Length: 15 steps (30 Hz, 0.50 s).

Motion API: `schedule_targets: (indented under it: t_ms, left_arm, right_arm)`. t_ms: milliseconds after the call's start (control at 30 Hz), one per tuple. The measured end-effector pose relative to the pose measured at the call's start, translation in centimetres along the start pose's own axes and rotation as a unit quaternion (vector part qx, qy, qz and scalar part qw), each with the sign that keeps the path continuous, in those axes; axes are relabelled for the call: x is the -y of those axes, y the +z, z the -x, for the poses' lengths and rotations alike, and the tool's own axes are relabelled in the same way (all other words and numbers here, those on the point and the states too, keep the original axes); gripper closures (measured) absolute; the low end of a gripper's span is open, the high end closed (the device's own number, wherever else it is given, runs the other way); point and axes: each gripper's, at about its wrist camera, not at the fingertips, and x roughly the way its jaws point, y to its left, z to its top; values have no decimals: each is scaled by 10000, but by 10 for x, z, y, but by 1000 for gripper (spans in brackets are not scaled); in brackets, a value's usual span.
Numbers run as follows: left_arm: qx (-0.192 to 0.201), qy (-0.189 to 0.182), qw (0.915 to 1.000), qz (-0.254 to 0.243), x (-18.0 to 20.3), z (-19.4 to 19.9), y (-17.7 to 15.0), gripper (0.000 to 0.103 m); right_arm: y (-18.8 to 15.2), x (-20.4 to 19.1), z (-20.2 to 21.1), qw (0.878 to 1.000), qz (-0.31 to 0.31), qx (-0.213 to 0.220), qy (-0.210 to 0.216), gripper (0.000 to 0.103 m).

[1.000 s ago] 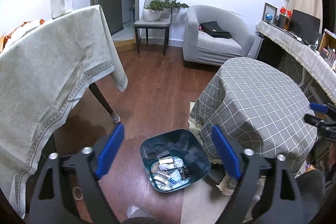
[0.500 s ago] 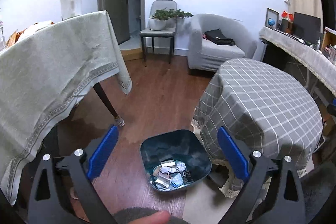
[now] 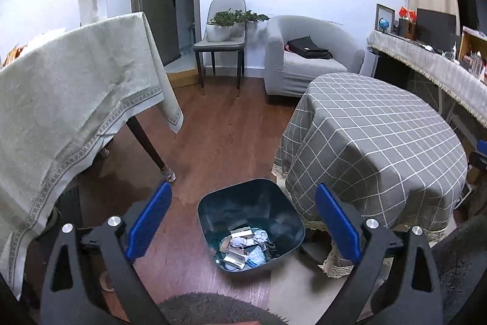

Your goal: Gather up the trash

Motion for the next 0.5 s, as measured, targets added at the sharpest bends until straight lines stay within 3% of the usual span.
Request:
schedule_targets:
  t_ms: [500]
  left_arm:
    - [-140, -10, 9999, -16, 4, -5, -2, 6]
  right_arm:
    - [0, -7, -3, 10000, 62, -33, 62, 4]
